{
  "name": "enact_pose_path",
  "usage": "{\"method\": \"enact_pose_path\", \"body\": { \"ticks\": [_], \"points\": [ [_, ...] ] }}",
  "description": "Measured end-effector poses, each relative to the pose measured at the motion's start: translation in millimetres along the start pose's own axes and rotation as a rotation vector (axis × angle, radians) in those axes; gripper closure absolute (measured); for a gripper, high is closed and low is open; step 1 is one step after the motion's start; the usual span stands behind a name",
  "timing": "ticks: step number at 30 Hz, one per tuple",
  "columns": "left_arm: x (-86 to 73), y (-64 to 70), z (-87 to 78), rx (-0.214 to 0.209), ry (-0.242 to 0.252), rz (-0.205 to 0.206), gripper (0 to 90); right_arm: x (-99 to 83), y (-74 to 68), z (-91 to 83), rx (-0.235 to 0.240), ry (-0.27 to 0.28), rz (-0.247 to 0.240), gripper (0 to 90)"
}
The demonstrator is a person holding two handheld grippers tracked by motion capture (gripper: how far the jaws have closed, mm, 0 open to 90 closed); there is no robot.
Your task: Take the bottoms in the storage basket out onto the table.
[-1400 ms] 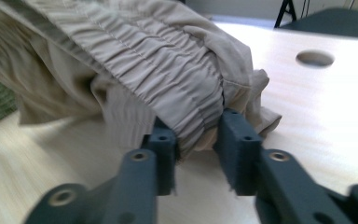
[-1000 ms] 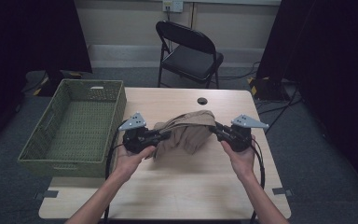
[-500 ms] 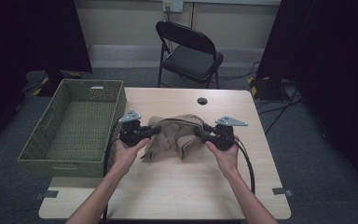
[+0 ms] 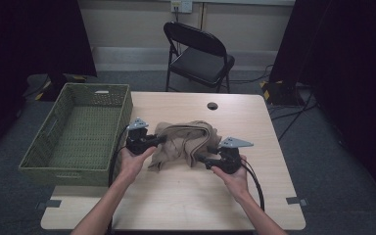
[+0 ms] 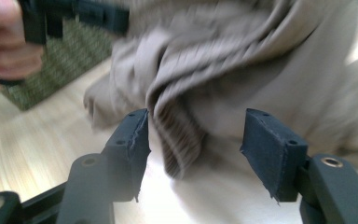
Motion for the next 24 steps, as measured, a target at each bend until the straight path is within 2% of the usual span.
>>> {"method": "enact_pose_path", "body": {
  "ticks": [7, 9, 10, 11, 12, 13, 15, 16, 24],
  "points": [
    [-3.3, -1.6, -0.2, -0.001, -0.004, -0.008, 79.3, -22.2, -11.5, 34.2, 0.044, -0.076, -0.021, 40.3],
    [-3.5, -2.1, -1.0, -0.001, -0.003, -0.01, 79.2, -27.2, -12.0, 41.4, 0.027, -0.093, -0.031, 41.2],
    [-3.4, -2.4, -1.4, 0.001, -0.002, -0.009, 79.2, -30.5, -11.6, 46.0, 0.018, -0.105, -0.041, 42.9],
    [-3.2, -2.9, -2.1, 0.004, -0.001, -0.01, 79.2, -31.8, -10.6, 48.2, 0.008, -0.108, -0.049, 49.1],
    [-3.4, -3.5, -3.1, 0.004, -0.002, -0.011, 79.2, -33.9, -7.1, 50.5, -0.018, -0.115, -0.056, 59.2],
    [-3.6, -4.0, -3.5, 0.003, 0.0, -0.014, 79.2, -35.9, -3.7, 51.6, -0.038, -0.126, -0.055, 62.3],
    [-4.1, -5.3, -4.8, 0.009, 0.002, -0.017, 79.2, -35.8, -1.5, 48.4, -0.029, -0.132, -0.058, 78.3],
    [-4.1, -5.8, -5.7, 0.01, 0.0, -0.018, 79.2, -33.2, -0.2, 45.3, -0.03, -0.13, -0.056, 82.1],
    [-0.2, -1.0, -9.7, 0.011, 0.005, -0.012, 79.2, -13.1, 7.1, 8.7, -0.02, -0.11, -0.06, 86.2]
  ]
}}
Point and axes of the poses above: each handheld gripper's, and its own axes: z roughly forward along the jaws, x roughly out of its top, y roughly to its right, the point moved 9 cm from there along z, roughly forward along the jaws, and after that the axes turned 13 degrees about z, right-handed, at the moved point
